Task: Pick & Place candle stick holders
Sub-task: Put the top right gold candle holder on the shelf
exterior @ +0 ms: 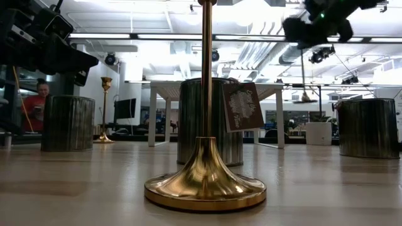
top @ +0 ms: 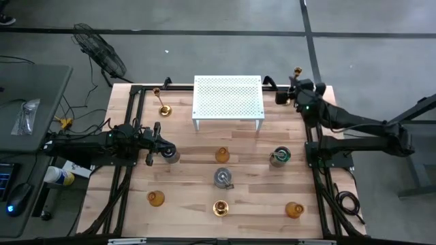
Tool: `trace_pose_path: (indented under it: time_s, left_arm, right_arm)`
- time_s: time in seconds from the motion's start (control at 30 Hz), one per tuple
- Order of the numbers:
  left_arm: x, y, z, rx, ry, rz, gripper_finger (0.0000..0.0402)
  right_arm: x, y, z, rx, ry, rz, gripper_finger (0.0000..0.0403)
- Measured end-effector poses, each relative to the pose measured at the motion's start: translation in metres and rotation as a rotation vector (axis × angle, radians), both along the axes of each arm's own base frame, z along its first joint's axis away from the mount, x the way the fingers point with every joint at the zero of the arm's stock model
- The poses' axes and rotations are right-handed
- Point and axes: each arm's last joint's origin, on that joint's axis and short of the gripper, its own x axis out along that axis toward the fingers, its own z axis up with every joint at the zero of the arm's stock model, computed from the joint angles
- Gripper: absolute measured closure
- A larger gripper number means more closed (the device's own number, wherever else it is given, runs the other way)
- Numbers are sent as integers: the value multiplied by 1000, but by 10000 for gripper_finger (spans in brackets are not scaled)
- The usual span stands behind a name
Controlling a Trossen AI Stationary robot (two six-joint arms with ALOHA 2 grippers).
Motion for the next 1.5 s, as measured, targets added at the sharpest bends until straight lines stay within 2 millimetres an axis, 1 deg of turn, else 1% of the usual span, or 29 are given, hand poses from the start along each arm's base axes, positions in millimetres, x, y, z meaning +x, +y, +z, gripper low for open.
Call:
trace_pose_path:
  time_s: [0.1,0.37,0.53,0.67,0.83,1.0,1.07,1.13,1.5]
  left_arm:
    - [0,0,0,0,0,-1,402]
    - [0,0,0,0,0,0,402]
    - [0,0,0,0,0,0,402]
    - [0,0,0,0,0,0,402]
    - [0,0,0,0,0,0,402]
    - [0,0,0,0,0,0,402]
    - [0,0,0,0,0,-1,402]
    - [0,0,0,0,0,0,402]
    - [0,0,0,0,0,0,402]
  right_arm:
    - [8,-7,12,12,-14,46,382]
    - [35,-28,40,-2,94,202,382]
    - [51,-41,58,-24,64,258,382]
    - [64,-51,65,-30,28,282,382]
    - [82,-65,64,-11,-7,265,382]
    - [97,-73,58,-10,-28,263,382]
    - [100,-75,55,6,-64,257,382]
    - [102,-77,52,19,-84,247,382]
    - [105,-92,41,34,-65,208,382]
